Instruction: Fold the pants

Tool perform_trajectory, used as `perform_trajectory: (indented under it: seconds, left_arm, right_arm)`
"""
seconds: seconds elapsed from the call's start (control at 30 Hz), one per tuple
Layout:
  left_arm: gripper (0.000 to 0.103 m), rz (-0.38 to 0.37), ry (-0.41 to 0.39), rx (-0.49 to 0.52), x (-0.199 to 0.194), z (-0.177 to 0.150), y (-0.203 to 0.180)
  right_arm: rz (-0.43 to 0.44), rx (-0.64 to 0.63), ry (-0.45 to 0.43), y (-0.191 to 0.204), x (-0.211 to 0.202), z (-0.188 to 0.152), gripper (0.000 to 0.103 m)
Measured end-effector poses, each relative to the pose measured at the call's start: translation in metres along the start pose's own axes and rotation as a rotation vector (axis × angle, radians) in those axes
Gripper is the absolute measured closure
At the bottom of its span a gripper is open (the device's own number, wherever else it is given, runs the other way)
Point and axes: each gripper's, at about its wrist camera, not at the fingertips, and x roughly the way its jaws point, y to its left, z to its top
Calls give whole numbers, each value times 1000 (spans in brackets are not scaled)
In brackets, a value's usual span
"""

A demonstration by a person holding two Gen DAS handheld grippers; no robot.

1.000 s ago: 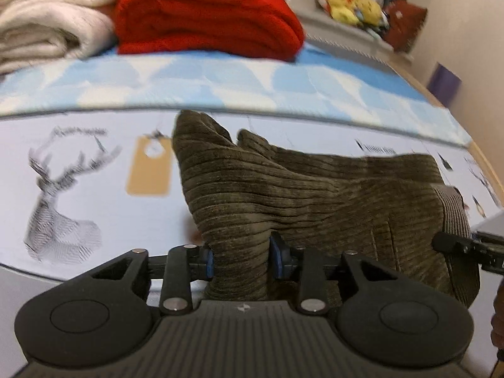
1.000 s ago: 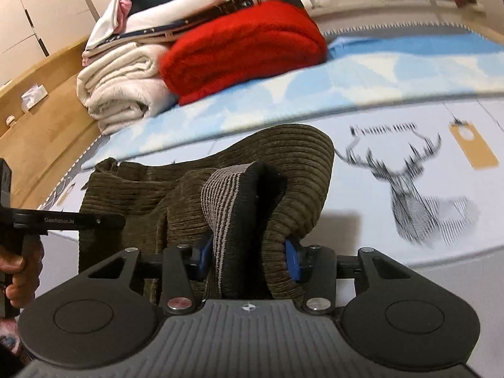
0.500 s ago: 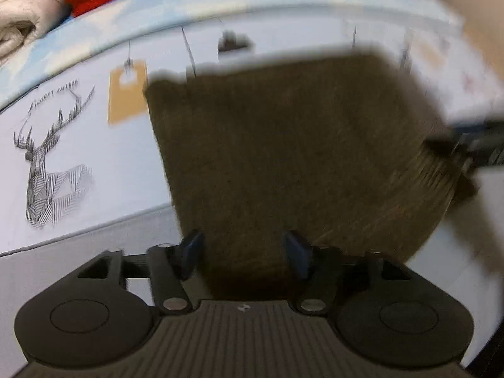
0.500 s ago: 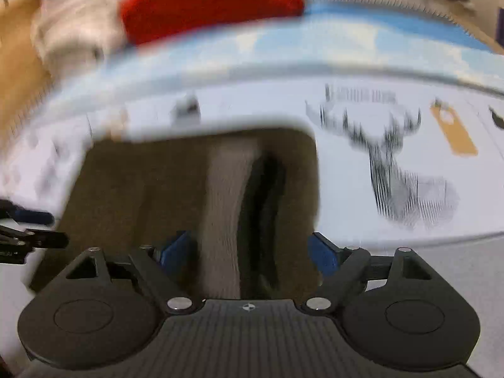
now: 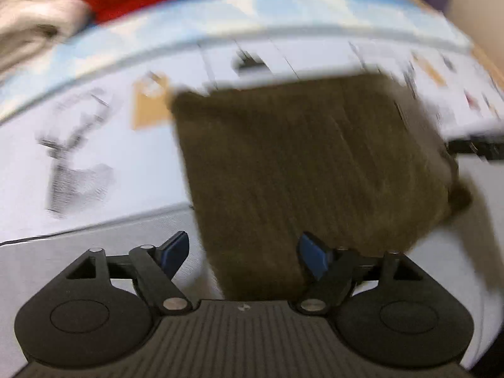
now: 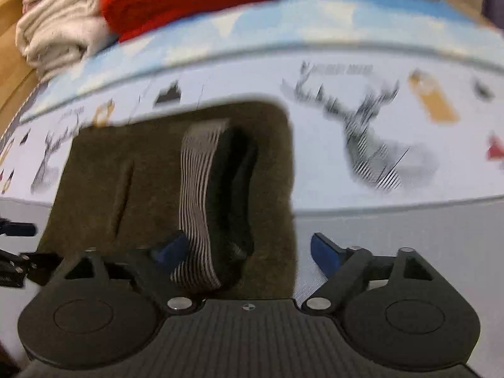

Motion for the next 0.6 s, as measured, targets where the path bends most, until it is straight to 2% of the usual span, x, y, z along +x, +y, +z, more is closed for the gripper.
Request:
perform_trajectory:
  seconds: [0.1, 0.2, 0.4, 0.5, 0.57, 0.6]
  left_arm:
    - [13, 61, -73, -75, -35, 2, 5]
    - [4, 107, -159, -98, -74, -2, 4]
    - [1, 145, -331, -110, -143, -30, -20]
    - [1, 146, -349, -156, -156, -53, -36]
    - [1, 129, -321, -161, -151, -66, -47]
    - [1, 120, -297, -156, -147, -71, -51]
  right_arm:
    - [-35, 4, -115, 6, -33, 4, 19]
    - [-43, 2, -224, 14, -72, 2, 16]
    - [-48, -55, -363, 34, -138, -23, 4]
    - [-46, -55, -385, 45, -154, -43, 1]
    - [-44, -41, -373, 50, -154, -57, 1]
    - [-47, -32, -338, 52, -150, -62, 1]
